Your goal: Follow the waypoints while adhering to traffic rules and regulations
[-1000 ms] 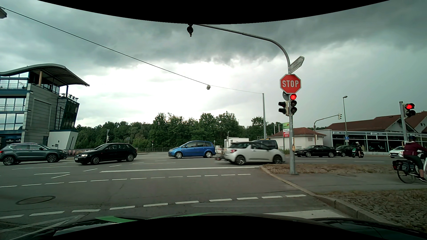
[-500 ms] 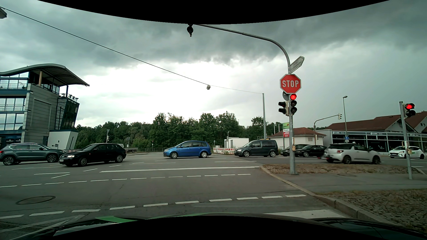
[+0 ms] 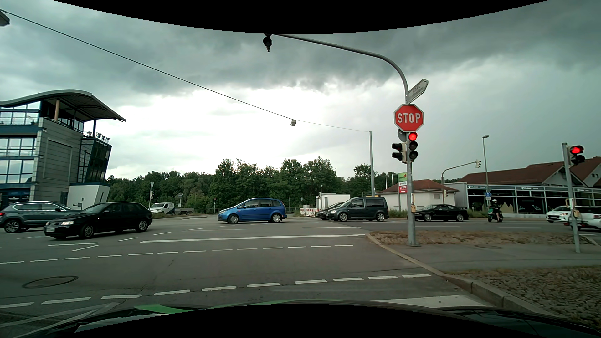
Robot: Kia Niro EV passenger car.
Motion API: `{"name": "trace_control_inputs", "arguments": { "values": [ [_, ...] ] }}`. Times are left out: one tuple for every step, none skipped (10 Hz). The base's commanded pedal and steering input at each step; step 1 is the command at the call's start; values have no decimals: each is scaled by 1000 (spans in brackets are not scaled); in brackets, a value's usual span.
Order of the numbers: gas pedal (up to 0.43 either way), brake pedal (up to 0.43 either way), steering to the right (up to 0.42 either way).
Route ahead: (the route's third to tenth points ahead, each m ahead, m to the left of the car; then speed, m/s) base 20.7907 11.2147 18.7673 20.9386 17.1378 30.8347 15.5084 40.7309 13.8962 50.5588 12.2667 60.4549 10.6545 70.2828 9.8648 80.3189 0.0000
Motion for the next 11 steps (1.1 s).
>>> {"name": "trace_control_inputs", "arguments": {
  "values": [
    [0, 329, -95],
    [0, 323, -95],
    [0, 323, -94],
    [0, 329, -95],
    [0, 323, -95],
    [0, 329, -95],
    [0, 323, -94],
    [0, 329, -95],
    [0, 323, -95],
    [0, 323, -95],
    [0, 329, -94]
  ]
}}
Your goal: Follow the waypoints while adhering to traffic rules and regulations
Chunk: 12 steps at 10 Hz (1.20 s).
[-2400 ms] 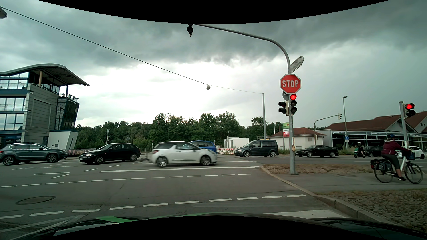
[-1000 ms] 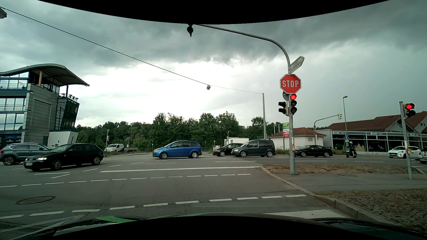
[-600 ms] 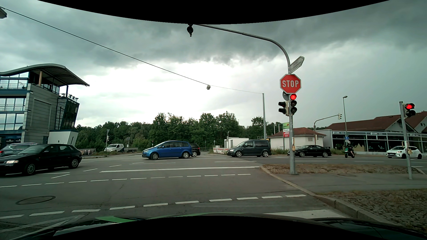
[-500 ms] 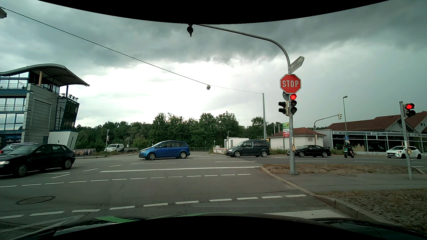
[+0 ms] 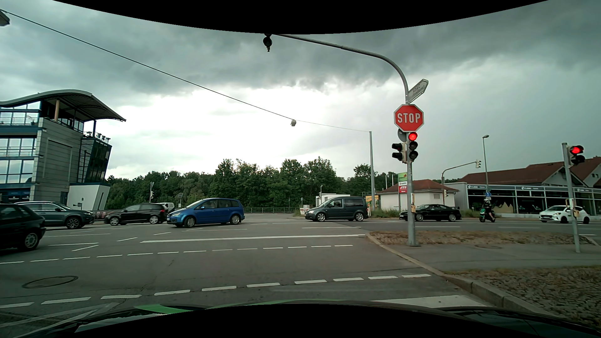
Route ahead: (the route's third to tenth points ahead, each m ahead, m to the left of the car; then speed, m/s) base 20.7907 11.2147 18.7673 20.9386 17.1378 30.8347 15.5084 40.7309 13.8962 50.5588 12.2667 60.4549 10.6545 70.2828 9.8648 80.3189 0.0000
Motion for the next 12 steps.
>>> {"name": "trace_control_inputs", "arguments": {
  "values": [
    [0, 323, -94],
    [0, 329, -95],
    [0, 329, -95],
    [0, 329, -95],
    [0, 323, -95],
    [0, 323, -95],
    [0, 329, -95],
    [0, 329, -95],
    [0, 329, -95],
    [0, 329, -95],
    [0, 329, -95],
    [0, 329, -95]
  ]
}}
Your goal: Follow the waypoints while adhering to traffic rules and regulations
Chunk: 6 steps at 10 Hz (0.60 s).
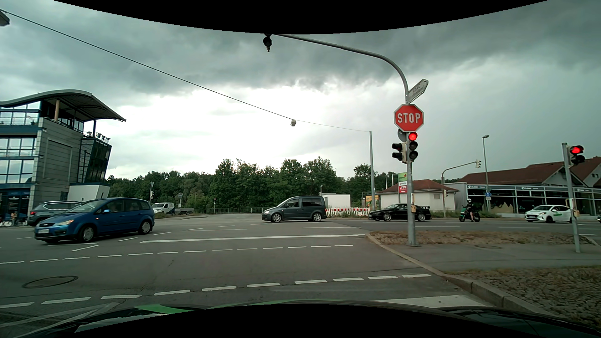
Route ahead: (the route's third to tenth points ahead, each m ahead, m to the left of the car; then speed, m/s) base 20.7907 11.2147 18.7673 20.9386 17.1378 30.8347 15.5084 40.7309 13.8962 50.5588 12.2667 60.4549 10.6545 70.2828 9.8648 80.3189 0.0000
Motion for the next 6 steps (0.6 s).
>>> {"name": "trace_control_inputs", "arguments": {
  "values": [
    [0, 329, -94],
    [0, 323, -95],
    [0, 323, -94],
    [0, 329, -95],
    [0, 329, -95],
    [0, 329, -95]
  ]
}}
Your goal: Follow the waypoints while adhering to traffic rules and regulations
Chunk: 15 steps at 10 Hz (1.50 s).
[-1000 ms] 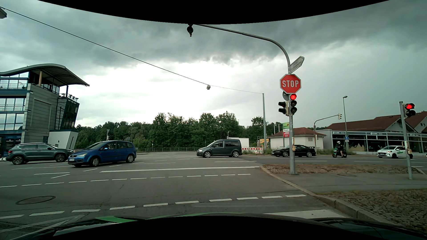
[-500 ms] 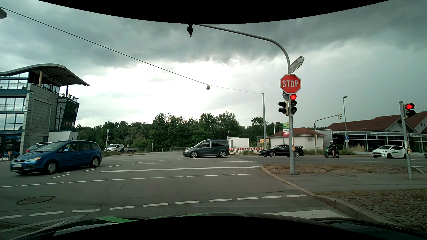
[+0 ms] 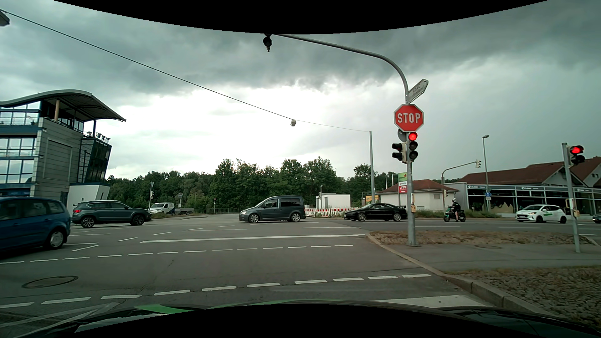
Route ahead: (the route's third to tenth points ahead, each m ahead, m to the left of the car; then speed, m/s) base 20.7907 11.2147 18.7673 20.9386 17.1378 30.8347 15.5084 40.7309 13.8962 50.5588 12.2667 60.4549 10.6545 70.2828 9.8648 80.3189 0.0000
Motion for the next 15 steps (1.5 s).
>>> {"name": "trace_control_inputs", "arguments": {
  "values": [
    [0, 329, -94],
    [0, 329, -95],
    [0, 329, -94],
    [0, 329, -95],
    [0, 329, -95],
    [0, 329, -95],
    [0, 323, -94],
    [0, 323, -95],
    [0, 329, -94],
    [0, 329, -95],
    [0, 323, -94],
    [0, 323, -95],
    [0, 323, -95],
    [0, 329, -94],
    [0, 329, -94]
  ]
}}
